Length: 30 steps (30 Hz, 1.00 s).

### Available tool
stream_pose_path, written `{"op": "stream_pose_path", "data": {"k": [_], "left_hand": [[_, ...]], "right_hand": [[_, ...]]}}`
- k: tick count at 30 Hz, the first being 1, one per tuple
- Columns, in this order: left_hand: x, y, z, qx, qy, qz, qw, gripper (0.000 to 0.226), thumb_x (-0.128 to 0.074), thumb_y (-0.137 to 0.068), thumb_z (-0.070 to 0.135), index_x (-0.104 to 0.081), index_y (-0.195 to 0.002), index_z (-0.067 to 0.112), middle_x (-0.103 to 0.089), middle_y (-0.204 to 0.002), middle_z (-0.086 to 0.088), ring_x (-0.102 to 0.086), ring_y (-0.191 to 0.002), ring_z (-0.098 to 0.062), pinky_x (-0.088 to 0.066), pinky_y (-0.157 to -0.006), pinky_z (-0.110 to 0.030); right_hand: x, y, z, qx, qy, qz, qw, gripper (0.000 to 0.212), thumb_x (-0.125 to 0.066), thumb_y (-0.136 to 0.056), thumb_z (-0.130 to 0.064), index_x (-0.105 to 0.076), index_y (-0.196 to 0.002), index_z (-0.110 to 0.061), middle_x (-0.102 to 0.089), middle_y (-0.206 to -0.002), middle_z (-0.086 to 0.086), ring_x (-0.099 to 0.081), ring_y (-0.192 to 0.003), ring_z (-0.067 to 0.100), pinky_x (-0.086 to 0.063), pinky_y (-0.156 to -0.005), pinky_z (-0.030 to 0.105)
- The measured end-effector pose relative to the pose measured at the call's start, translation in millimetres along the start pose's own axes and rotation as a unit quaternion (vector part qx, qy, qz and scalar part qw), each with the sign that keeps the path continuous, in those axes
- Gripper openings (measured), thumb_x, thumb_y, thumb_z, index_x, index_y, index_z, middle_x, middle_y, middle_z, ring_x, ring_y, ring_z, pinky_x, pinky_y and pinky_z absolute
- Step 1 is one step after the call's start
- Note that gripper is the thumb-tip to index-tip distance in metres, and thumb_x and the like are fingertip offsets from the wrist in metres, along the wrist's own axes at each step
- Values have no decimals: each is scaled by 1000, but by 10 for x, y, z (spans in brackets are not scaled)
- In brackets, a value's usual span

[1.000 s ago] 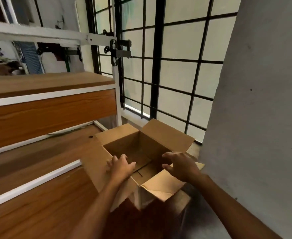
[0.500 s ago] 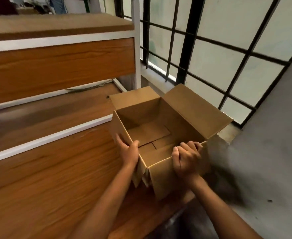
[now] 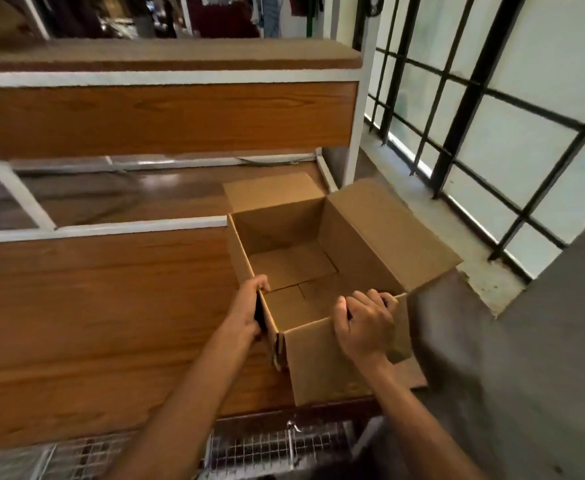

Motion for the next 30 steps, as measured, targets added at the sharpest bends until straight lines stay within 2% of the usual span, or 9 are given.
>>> {"op": "stream_pose_path", "data": {"k": [2,4,8,11,13,16,21,26,30], "left_hand": [[358,140,81,-21,15,37,999,49,-69,-19,27,-51,-64,20,-47,-80,-6,-50,-83,-27,-44,-85,-39],[720,324,238,-55,15,64,996,68,-72,-16,28,-59,-81,18,-51,-98,-9,-52,-100,-31,-41,-98,-46],[1523,774,579,-113,21,117,986,121,-75,-17,27,-48,-134,15,-49,-99,-8,-52,-91,-27,-47,-83,-42],[2097,1223,826,-139,24,134,981,104,-75,-19,29,-54,-119,13,-51,-107,-12,-53,-99,-31,-47,-89,-50],[2508,1544,1019,-164,24,133,977,82,-74,-30,27,-57,-109,12,-51,-96,-11,-53,-89,-30,-48,-84,-46],[3262,1963,1359,-213,18,167,962,103,-76,-28,23,-51,-127,8,-46,-82,-7,-49,-71,-25,-48,-88,-53],[4410,2743,2049,-307,16,218,926,73,-69,-62,13,-46,-132,19,-52,-122,-16,-52,-109,-32,-46,-94,-54],[5243,3482,2598,-351,17,256,900,69,-68,-67,11,-44,-132,20,-50,-119,-14,-51,-103,-27,-45,-73,-41],[5730,3934,2975,-368,17,276,888,72,-69,-67,14,-43,-133,23,-50,-119,-11,-50,-108,-30,-44,-93,-52]], "right_hand": [[-48,71,-287,15,-45,-13,999,43,-44,-93,-31,-65,-58,-18,-62,-63,-6,-52,-66,15,-38,-81,39],[-114,161,-615,24,-78,-18,996,43,-44,-92,-32,-65,-59,-17,-63,-64,-5,-53,-66,17,-39,-81,40],[-208,352,-1387,46,-149,-31,987,42,-44,-91,-32,-62,-56,-16,-60,-60,-4,-54,-63,19,-39,-78,39],[-202,511,-2060,89,-187,-28,978,41,-46,-92,-31,-61,-55,-18,-58,-58,-6,-52,-61,16,-37,-77,36],[-209,633,-2545,122,-209,-15,970,40,-47,-92,-30,-61,-56,-19,-58,-59,-6,-51,-61,14,-35,-77,35],[-252,844,-3372,146,-246,-9,958,40,-46,-93,-30,-62,-57,-19,-60,-60,-5,-50,-60,13,-37,-77,35],[-286,1093,-4819,176,-267,-6,948,39,-40,-96,-36,-57,-63,-25,-57,-65,-7,-47,-64,10,-36,-83,34],[-280,1096,-6059,227,-346,12,910,44,-35,-100,-38,-55,-64,-23,-54,-65,-8,-48,-66,13,-40,-82,39],[-296,1009,-6882,241,-409,46,879,48,-34,-99,-39,-59,-63,-20,-59,-65,-4,-52,-66,15,-41,-83,41]]}}
Point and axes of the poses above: each hand's wrist, its own y-axis away from the middle knuckle, its own x-axis out of the back of the hand, z = x × y, the point moved 6 cm from there along -y, towards the middle knuckle
